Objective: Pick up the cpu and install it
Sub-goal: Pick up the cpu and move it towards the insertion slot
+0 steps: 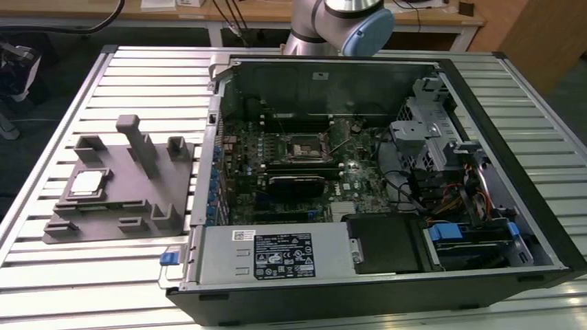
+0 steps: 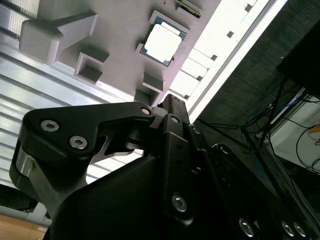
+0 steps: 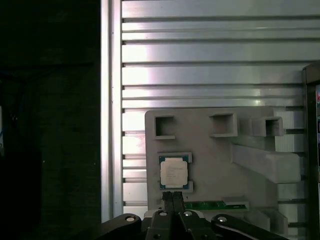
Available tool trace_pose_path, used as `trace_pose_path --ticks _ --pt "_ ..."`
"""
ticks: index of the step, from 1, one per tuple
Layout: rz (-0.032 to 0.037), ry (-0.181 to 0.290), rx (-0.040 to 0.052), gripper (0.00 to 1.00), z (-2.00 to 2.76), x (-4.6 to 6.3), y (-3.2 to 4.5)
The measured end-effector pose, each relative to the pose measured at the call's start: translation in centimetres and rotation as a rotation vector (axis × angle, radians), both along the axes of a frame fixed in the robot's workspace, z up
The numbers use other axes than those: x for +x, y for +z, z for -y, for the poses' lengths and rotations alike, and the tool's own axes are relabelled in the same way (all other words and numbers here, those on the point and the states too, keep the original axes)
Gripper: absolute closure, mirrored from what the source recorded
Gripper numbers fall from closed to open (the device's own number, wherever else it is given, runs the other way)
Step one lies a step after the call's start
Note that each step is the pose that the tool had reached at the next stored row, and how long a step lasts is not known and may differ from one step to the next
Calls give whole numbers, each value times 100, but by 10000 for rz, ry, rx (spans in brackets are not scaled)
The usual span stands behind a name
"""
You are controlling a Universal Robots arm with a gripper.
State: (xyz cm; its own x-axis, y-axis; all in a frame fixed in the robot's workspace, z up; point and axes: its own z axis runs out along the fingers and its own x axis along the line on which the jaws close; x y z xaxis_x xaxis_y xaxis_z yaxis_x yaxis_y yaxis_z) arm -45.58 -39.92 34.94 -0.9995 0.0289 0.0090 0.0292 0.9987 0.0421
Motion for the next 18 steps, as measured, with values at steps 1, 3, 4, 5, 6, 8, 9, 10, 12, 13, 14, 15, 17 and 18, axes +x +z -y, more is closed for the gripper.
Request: trace_pose_path --ticks 1,3,4,5,6,8,9,10,12,13,14,15,17,18 --pt "-1 15 0 89 0 0 -11" --pt "0 39 0 89 1 0 -32" --pt "0 43 0 89 1 1 -40" --pt "-1 49 -1 89 1 1 -48" --pt "-1 54 0 89 1 1 -56" --pt "-1 66 0 77 1 0 -75" --pt "-2 71 0 77 1 0 -85" --pt "-1 78 -1 71 1 0 -95" --pt "-2 111 -1 65 1 1 -114" --pt "-2 137 -1 59 1 1 -125" --pt "-2 159 -1 53 2 1 -135" --pt "-1 171 0 53 2 1 -147" --pt "-2 185 0 42 2 0 -169" --pt "-2 190 0 42 2 1 -180"
